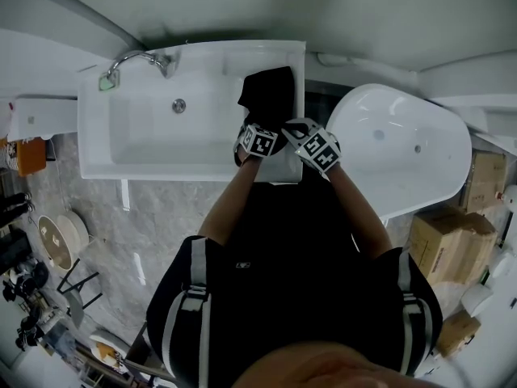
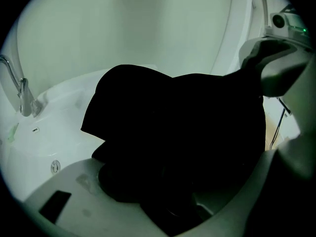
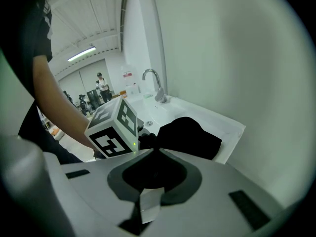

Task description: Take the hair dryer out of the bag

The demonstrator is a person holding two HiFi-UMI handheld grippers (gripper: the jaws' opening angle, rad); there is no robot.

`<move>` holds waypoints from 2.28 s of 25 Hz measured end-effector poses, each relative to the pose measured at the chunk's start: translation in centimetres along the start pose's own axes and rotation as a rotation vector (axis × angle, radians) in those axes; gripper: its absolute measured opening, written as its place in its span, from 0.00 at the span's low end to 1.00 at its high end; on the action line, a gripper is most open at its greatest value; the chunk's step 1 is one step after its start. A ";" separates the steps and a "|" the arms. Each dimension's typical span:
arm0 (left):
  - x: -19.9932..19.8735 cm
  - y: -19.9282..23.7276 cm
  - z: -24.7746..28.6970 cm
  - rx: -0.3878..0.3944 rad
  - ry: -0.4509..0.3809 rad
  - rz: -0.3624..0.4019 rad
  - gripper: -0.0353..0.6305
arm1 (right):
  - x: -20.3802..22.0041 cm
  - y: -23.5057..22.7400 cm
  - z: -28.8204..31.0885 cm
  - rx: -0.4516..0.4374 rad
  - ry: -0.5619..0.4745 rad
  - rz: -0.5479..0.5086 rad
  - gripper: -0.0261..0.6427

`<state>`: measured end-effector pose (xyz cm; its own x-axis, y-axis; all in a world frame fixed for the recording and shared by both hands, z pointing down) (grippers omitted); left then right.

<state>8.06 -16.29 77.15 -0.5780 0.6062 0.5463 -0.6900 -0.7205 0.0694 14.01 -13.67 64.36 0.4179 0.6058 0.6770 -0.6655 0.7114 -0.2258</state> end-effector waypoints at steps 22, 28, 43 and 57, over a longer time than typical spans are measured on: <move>-1.8 0.0 -6.5 0.505 -0.381 -0.475 0.34 | 0.7 2.2 -1.2 -0.114 -0.030 0.018 0.24; 0.3 -0.6 -9.2 0.604 -0.423 -0.450 0.34 | 2.6 5.6 -2.1 -0.200 0.000 -0.034 0.28; 4.8 -1.7 -17.4 0.641 -0.466 -0.270 0.34 | -1.7 2.5 -3.3 -0.037 -0.146 -0.060 0.29; 10.9 -3.0 -21.8 0.636 -0.427 -0.205 0.34 | -4.2 7.4 1.0 -0.020 -0.091 -0.441 0.14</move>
<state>-5.64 -0.19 64.72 -0.1601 0.6592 0.7347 -0.3086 -0.7404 0.5971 6.72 -11.34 60.49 0.6020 0.2097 0.7705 -0.4236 0.9018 0.0856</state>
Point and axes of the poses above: the fingertips, and each gripper's own axes: z forward along the fingers, y to its left, x out of its underside, the point moved 3 cm from there along -z, backward along the fingers, and after that the axes turned 9 degrees about z, right-handed, at the moved point
